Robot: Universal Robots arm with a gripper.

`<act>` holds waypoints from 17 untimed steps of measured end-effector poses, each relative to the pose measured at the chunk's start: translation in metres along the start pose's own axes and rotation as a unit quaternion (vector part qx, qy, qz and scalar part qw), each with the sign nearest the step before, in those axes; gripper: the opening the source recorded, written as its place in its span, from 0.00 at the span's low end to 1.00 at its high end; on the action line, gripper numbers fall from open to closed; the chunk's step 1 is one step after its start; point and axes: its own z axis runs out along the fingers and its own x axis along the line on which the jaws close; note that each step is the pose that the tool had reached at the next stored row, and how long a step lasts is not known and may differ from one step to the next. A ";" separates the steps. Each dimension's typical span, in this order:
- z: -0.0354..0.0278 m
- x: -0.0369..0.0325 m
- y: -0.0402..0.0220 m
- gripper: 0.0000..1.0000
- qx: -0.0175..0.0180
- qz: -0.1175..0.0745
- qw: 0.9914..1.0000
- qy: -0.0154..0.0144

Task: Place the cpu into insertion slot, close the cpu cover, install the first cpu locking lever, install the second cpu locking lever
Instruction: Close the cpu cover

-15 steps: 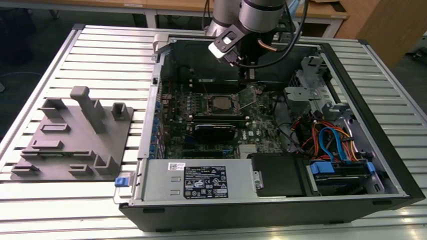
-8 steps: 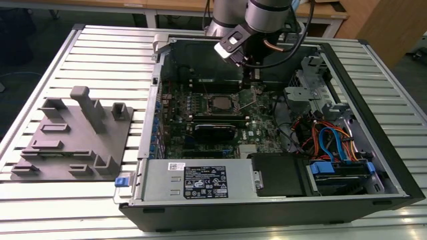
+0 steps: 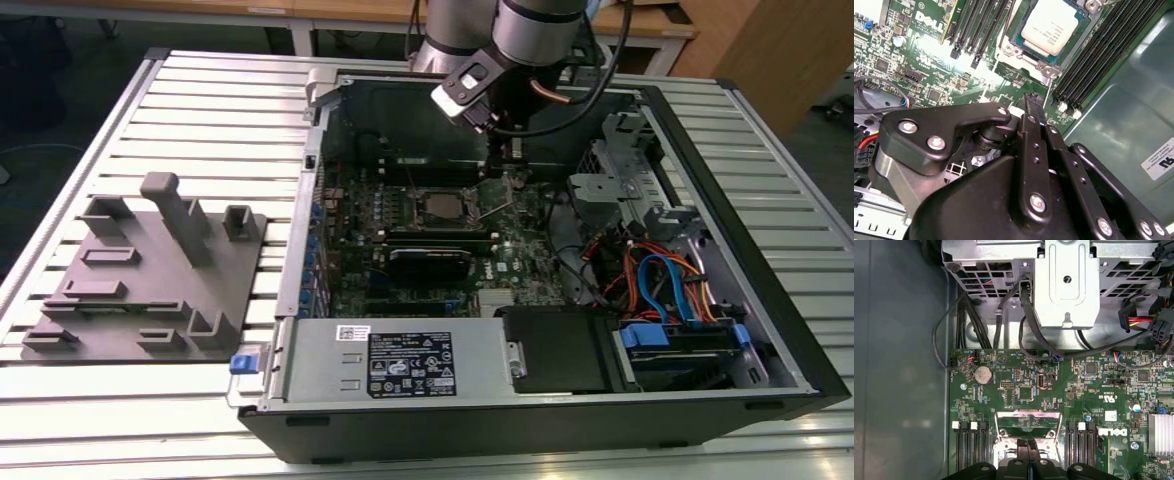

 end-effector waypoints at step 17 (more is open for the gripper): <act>0.0015 -0.0012 0.0180 0.11 0.003 -0.004 1.000 0.000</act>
